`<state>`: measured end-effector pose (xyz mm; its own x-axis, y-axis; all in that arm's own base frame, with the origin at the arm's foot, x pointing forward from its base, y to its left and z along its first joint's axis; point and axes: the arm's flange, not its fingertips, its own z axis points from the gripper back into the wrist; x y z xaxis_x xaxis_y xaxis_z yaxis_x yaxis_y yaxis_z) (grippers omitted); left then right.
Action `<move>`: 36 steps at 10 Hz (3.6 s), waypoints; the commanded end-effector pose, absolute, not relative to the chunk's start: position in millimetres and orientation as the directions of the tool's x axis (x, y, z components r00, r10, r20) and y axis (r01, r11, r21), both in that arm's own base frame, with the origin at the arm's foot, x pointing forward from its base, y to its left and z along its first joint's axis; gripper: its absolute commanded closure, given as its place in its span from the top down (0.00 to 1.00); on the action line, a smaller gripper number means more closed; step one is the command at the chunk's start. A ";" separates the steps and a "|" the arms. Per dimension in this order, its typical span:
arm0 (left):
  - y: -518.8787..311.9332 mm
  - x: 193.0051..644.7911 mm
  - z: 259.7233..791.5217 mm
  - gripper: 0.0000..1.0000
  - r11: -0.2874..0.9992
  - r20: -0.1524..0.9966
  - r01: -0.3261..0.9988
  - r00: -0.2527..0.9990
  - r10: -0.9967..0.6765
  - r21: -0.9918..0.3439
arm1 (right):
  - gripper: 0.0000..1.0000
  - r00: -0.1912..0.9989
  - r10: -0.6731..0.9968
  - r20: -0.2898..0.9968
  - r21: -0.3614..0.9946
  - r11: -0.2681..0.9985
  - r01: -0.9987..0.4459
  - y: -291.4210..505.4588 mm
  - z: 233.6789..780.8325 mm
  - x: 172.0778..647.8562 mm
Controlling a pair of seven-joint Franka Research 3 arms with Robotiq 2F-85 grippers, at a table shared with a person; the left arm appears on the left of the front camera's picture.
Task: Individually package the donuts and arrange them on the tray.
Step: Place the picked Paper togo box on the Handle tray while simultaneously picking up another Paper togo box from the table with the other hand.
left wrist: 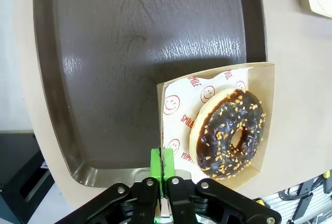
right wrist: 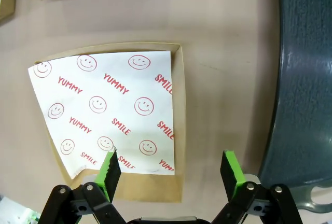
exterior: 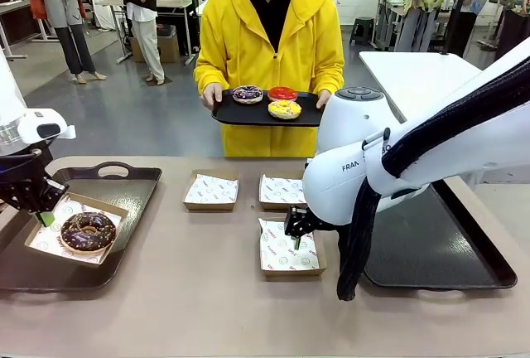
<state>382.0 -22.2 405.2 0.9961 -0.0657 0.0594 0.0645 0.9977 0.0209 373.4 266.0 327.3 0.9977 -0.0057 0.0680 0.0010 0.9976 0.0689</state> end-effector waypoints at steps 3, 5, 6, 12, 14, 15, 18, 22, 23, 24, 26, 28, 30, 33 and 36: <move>-27.4 370.5 376.2 0.01 1.000 0.031 0.010 0.999 -0.010 0.002 | 1.00 0.997 -0.015 0.075 0.069 0.998 0.009 267.0 317.2 383.4; -28.8 373.5 371.1 0.01 1.000 0.022 0.004 1.000 -0.004 0.007 | 1.00 0.997 -0.009 0.071 0.073 0.997 0.004 265.1 315.0 383.6; -29.4 374.1 368.5 0.01 1.000 0.021 0.000 1.000 0.000 0.013 | 1.00 0.998 -0.010 0.066 0.076 0.997 0.005 263.6 313.1 383.7; -31.9 375.4 367.6 1.00 1.000 0.032 0.016 0.999 -0.017 0.008 | 0.00 0.997 0.003 0.074 0.086 0.996 -0.009 263.0 309.2 384.5; -32.1 375.5 367.0 0.89 1.000 0.024 0.017 1.000 -0.017 0.004 | 0.04 0.997 -0.002 0.076 0.084 0.996 -0.004 263.4 308.7 384.6; -32.6 375.6 368.0 0.98 1.000 0.022 0.014 1.000 -0.014 0.001 | 0.00 0.997 -0.005 0.079 0.083 0.997 -0.002 264.0 309.6 384.6; -31.6 375.1 370.8 1.00 1.000 0.020 0.012 1.000 -0.012 -0.011 | 0.00 0.996 -0.007 0.085 0.079 0.997 0.000 265.1 311.5 383.8; -17.9 364.3 402.5 1.00 0.983 0.020 0.055 0.998 -0.052 -0.173 | 0.00 0.995 0.009 0.098 0.060 0.998 -0.015 277.1 359.7 363.6; -0.6 359.1 423.6 1.00 0.953 0.034 0.071 0.997 -0.064 -0.294 | 0.00 0.994 0.022 0.109 0.040 0.999 -0.026 280.0 385.3 360.5; 20.6 355.6 440.9 1.00 0.909 0.081 0.087 0.995 -0.059 -0.408 | 0.00 0.991 0.034 0.128 0.008 0.999 -0.035 283.0 416.9 362.5; 82.7 356.2 470.5 1.00 0.766 0.147 0.077 0.989 0.023 -0.638 | 0.00 0.986 0.039 0.165 0.023 0.999 -0.043 293.7 474.1 381.7; 149.6 358.2 486.3 1.00 0.585 0.121 0.036 0.987 0.107 -0.810 | 0.00 0.983 0.026 0.180 0.037 0.999 -0.033 305.7 505.0 414.0; 203.6 358.0 479.2 1.00 0.457 0.068 -0.021 0.982 0.177 -0.889 | 0.00 0.989 -0.010 0.151 0.039 0.999 0.004 307.3 517.2 455.5; 244.0 346.2 451.2 1.00 0.355 0.024 -0.058 0.975 0.220 -0.933 | 0.00 0.990 -0.034 0.141 0.068 0.997 0.024 292.2 516.0 496.9; 250.9 333.2 434.8 1.00 0.393 0.028 -0.060 0.976 0.216 -0.918 | 0.00 0.990 -0.045 0.132 0.072 0.997 0.035 284.7 512.5 514.5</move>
